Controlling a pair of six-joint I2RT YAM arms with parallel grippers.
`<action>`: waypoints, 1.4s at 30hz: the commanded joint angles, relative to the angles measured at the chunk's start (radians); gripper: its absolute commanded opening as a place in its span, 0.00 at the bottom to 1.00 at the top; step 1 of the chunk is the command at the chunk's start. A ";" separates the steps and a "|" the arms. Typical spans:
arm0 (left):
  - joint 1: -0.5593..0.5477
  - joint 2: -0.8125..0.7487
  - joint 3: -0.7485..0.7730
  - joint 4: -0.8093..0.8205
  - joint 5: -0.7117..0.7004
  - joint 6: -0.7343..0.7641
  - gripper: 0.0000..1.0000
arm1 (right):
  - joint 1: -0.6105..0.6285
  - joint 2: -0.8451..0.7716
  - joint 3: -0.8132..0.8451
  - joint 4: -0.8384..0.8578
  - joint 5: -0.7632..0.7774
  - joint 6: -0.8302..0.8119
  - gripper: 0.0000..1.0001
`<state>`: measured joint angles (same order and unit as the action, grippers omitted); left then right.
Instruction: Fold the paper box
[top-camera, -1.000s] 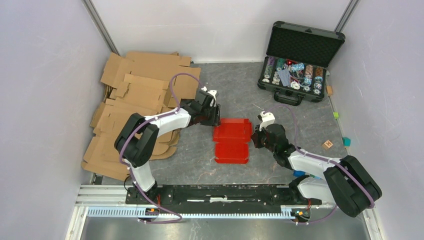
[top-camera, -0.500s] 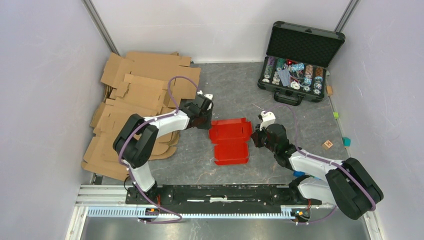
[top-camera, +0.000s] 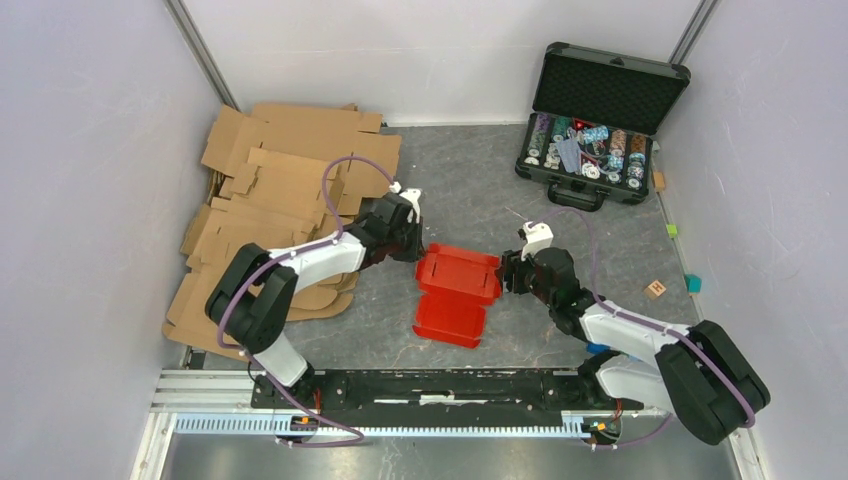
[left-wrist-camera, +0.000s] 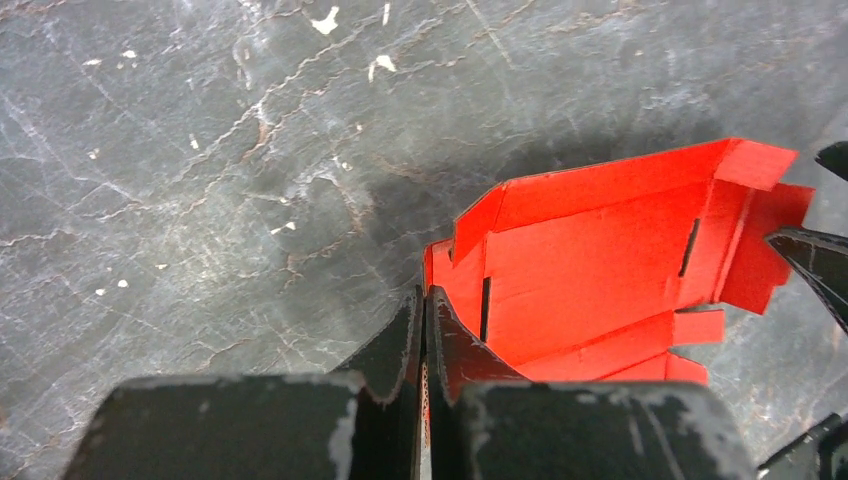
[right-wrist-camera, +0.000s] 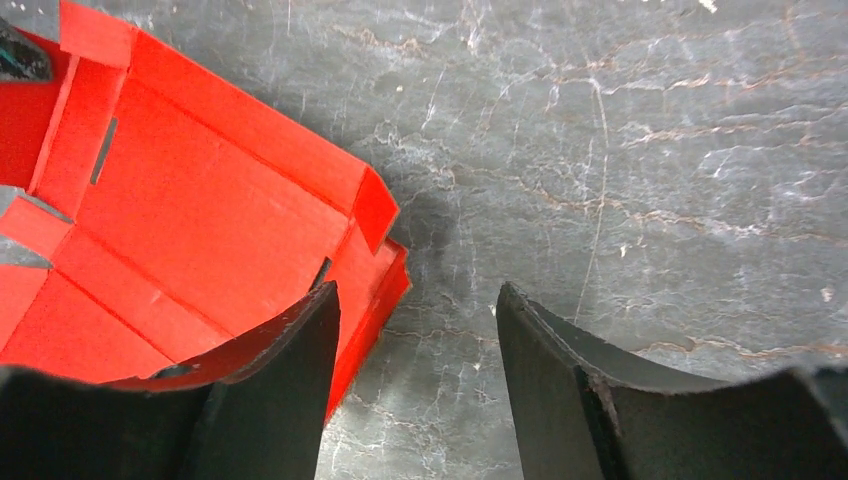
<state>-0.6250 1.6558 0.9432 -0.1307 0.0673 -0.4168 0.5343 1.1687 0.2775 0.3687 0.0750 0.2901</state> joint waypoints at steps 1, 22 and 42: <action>-0.001 -0.079 -0.033 0.126 0.064 0.053 0.02 | -0.004 -0.067 0.017 0.012 0.046 -0.018 0.65; -0.050 -0.257 -0.166 0.326 0.184 0.116 0.02 | 0.104 0.054 0.391 -0.280 -0.219 -0.281 0.87; -0.058 -0.272 -0.195 0.378 0.182 0.101 0.02 | 0.118 0.054 0.413 -0.452 -0.313 -0.345 0.59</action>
<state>-0.6765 1.3998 0.7406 0.1936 0.2459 -0.3439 0.6415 1.2648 0.6899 -0.0910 -0.2020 -0.0578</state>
